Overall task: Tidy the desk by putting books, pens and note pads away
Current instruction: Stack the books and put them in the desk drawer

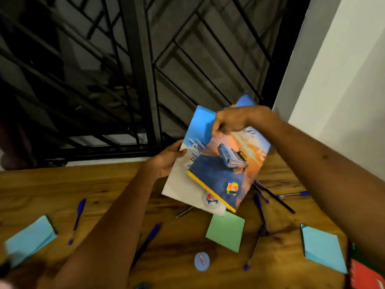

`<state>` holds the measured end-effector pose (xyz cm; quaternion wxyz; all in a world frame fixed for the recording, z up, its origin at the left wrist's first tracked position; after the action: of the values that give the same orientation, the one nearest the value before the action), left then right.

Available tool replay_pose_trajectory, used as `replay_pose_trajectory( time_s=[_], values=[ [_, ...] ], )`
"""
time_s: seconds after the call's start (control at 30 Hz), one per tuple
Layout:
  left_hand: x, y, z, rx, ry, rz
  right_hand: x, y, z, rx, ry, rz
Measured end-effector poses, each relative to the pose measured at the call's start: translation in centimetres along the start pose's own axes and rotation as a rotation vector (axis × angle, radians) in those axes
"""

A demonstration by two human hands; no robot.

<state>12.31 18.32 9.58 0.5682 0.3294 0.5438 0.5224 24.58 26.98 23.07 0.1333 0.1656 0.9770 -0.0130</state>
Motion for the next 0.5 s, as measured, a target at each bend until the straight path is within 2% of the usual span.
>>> replay_pose_trajectory(
  time_s=[0.1,0.17,0.33,0.5],
  values=[
    [-1.0,0.1,1.5,-0.003,-0.046,0.015,2.4,-4.2,1.5,-0.106,-0.079,-0.07],
    [-1.6,0.1,1.9,-0.035,-0.029,0.0,3.5,-5.9,2.3,-0.123,-0.072,-0.116],
    [-2.8,-0.3,1.5,-0.106,0.061,-0.049,4.4,-7.2,3.2,-0.107,0.048,-0.166],
    [-2.9,-1.5,0.8,-0.139,0.071,-0.099,4.4,-8.0,3.4,-0.079,0.146,-0.21]
  ],
)
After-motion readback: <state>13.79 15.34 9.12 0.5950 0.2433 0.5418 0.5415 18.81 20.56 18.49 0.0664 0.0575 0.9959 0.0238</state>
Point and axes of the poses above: each hand's wrist, its own x-axis towards the middle knuckle, its own z-axis out of the palm, y = z × x, the point moved 6 cm from there along x, towards the middle knuckle, and after that the axes turned 7 degrees about -z, right-handed, at the moved point
